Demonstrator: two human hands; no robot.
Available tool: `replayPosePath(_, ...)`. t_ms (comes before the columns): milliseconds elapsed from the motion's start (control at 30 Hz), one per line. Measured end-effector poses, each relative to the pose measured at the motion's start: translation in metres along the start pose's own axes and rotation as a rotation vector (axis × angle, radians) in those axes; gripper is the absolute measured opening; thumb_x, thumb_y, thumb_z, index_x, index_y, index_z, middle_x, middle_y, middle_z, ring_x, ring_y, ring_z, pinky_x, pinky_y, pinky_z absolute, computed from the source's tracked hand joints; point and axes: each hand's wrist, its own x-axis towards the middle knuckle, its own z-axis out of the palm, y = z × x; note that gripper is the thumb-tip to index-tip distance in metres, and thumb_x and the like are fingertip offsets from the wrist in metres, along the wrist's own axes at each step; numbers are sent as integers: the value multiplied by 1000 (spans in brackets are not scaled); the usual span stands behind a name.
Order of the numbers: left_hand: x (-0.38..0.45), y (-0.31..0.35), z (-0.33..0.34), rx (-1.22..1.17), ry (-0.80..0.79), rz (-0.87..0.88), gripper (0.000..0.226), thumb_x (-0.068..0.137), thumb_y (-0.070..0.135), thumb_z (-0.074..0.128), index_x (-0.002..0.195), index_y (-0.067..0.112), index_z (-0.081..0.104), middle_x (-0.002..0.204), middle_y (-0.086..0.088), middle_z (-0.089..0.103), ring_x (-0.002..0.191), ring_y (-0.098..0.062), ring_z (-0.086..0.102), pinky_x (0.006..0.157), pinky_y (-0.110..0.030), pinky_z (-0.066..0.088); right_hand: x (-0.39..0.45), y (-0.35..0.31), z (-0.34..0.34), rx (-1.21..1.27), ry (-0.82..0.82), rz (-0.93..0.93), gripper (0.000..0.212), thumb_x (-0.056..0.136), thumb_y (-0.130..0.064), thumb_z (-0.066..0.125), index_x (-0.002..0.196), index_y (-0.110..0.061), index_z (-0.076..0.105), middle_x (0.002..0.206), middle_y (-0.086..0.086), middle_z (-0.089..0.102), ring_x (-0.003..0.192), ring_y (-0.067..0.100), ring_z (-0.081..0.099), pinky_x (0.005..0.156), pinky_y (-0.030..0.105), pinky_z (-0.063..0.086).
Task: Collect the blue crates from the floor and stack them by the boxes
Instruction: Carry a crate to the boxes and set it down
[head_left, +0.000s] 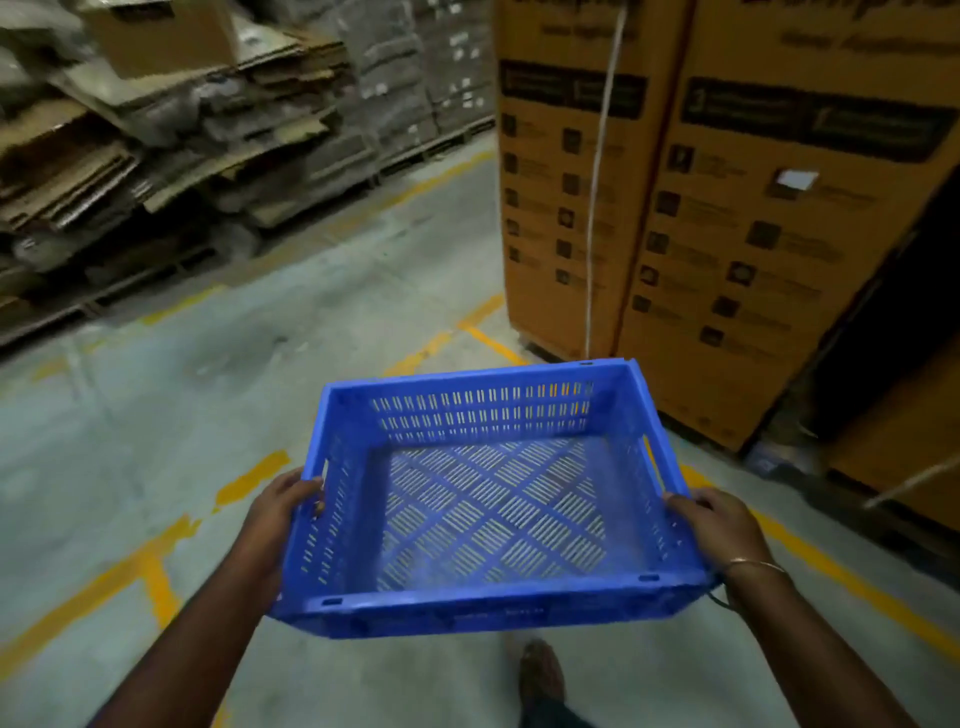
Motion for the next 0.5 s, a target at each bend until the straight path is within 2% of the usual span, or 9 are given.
replayPosePath(233, 100, 68, -55, -105, 248, 48, 20, 94, 12, 59, 113, 12, 66, 72, -2, 72, 57, -13, 69, 56, -31, 57, 119, -174, 119, -75, -211, -157, 31, 83, -31, 69, 64, -13, 53, 65, 7, 54, 63, 25, 52, 56, 34, 35)
replayPosePath(300, 132, 85, -70, -160, 285, 70, 17, 95, 11, 59, 110, 14, 66, 70, 0, 73, 56, -12, 69, 54, -30, 58, 151, -212, 158, -83, -238, -169, 26, 82, -29, 70, 68, -12, 58, 67, 5, 58, 66, 27, 57, 61, 36, 41)
replayPosePath(400, 196, 111, -92, -196, 327, 73, 24, 95, 13, 60, 119, 14, 64, 69, 1, 71, 55, -12, 68, 52, -32, 58, 202, -266, 219, -68, -279, -197, 21, 80, -30, 72, 75, -11, 63, 74, 7, 65, 72, 29, 62, 72, 41, 50)
replayPosePath(500, 275, 135, -115, -225, 364, 87, 30, 95, 13, 60, 124, 10, 63, 69, 1, 69, 53, -13, 66, 51, -31, 57, 245, -321, 278, -21, -290, -204, 19, 80, -28, 73, 77, -12, 63, 72, 5, 64, 68, 26, 60, 69, 38, 48)
